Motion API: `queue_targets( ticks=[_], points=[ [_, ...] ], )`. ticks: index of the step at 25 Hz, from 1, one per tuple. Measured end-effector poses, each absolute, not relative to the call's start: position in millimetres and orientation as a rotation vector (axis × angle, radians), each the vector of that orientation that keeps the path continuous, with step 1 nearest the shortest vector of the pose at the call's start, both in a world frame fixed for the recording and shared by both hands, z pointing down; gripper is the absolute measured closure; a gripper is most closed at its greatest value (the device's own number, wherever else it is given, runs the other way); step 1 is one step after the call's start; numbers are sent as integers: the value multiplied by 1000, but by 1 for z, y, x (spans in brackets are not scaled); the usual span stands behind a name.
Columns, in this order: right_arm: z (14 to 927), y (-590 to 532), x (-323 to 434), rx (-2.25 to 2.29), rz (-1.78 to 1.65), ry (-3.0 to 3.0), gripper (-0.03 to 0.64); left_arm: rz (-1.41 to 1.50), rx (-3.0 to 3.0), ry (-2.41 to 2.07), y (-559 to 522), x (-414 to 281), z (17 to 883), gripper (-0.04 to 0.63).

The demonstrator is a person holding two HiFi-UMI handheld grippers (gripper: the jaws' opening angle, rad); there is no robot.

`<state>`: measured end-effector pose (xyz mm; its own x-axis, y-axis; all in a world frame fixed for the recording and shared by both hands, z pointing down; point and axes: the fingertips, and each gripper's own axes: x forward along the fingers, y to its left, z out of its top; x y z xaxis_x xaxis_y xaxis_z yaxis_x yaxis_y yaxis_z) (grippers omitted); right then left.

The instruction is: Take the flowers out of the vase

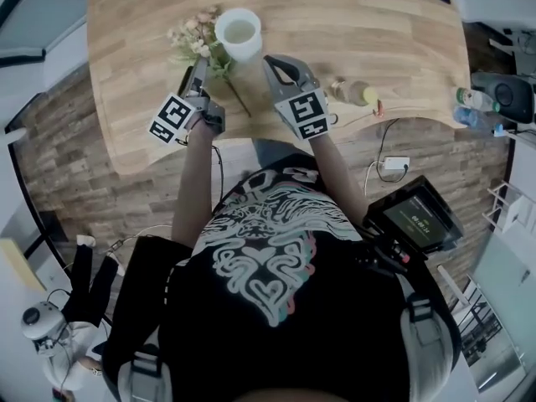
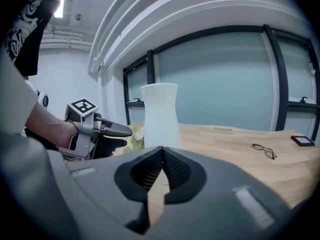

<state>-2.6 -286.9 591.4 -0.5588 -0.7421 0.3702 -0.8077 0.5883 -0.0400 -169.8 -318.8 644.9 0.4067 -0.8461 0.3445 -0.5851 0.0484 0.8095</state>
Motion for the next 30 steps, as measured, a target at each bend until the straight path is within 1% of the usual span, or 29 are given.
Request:
queue_targets(
  ticks=[1,2,3,4,11,16,19,25,30],
  points=[
    [591,-286,-1,1267,292,-2506,618,-305,1649,-1333,-317,-176,644,379],
    [589,-285,1,1273,288,-2507,618,-289,1664,-1378,-315,-180,640,464],
    [585,-283,3,1281,283,-2510,618,-272,1687,-1409,-311,-182,634,569],
    [579,-279,5,1288,277,-2514,618,-257,1717,-1426,-306,-181,626,606],
    [516,-227,23,1339,152,-2583,618,-241,1889,-1493,-247,-167,556,607],
    [468,-168,43,1426,77,-2640,618,-235,2059,-1532,-195,-151,500,607],
    [441,-130,58,1499,45,-2661,618,-147,2203,-1576,-162,-140,470,607],
    [419,-81,74,1500,-19,-2676,618,30,2362,-1669,-96,-108,445,607],
    [406,-47,86,1439,-45,-2732,618,17,2378,-1700,-52,-80,430,607]
  ],
)
